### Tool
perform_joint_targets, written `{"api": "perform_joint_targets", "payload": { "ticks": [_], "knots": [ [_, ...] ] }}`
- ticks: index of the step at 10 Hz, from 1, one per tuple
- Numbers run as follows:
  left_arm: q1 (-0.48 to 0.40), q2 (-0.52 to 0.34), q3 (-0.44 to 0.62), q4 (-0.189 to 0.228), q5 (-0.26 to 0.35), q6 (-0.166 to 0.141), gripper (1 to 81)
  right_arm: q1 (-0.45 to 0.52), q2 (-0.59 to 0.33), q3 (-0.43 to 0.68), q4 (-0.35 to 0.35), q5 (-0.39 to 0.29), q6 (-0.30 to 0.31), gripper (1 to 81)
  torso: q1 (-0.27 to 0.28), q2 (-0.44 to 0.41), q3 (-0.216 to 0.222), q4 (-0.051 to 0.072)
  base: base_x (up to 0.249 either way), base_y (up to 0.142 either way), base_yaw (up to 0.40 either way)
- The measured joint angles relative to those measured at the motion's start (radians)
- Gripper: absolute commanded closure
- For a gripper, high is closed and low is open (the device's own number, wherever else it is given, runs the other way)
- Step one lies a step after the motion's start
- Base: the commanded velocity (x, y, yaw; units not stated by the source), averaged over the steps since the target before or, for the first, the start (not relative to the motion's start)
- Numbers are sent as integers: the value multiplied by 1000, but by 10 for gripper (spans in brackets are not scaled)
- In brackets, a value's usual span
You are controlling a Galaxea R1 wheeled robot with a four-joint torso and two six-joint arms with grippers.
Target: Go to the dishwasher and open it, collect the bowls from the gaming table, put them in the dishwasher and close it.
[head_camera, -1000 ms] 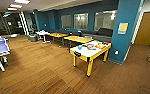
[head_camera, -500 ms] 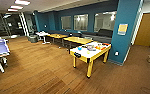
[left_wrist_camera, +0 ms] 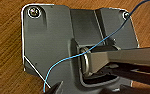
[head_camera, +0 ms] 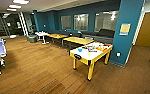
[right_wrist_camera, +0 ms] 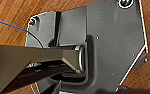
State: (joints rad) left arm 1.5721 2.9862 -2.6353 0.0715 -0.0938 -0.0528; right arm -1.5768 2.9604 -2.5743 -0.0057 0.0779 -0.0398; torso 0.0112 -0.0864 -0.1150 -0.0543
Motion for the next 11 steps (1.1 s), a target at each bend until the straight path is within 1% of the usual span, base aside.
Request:
{"api": "perform_joint_targets", "payload": {
  "ticks": [7, 11],
  "knots": [
    [3, 0, 0, 0, 0, 0, 10, 0, 0, 0, -1, 0, 0, 10, 0, 0, 0, 0, 196, 0, 0],
    [0, 0, 0, 0, -1, 0, 10, 2, 0, 0, -1, 1, 0, 10, 0, 0, 0, 0, 227, 0, 0]
  ]
}}
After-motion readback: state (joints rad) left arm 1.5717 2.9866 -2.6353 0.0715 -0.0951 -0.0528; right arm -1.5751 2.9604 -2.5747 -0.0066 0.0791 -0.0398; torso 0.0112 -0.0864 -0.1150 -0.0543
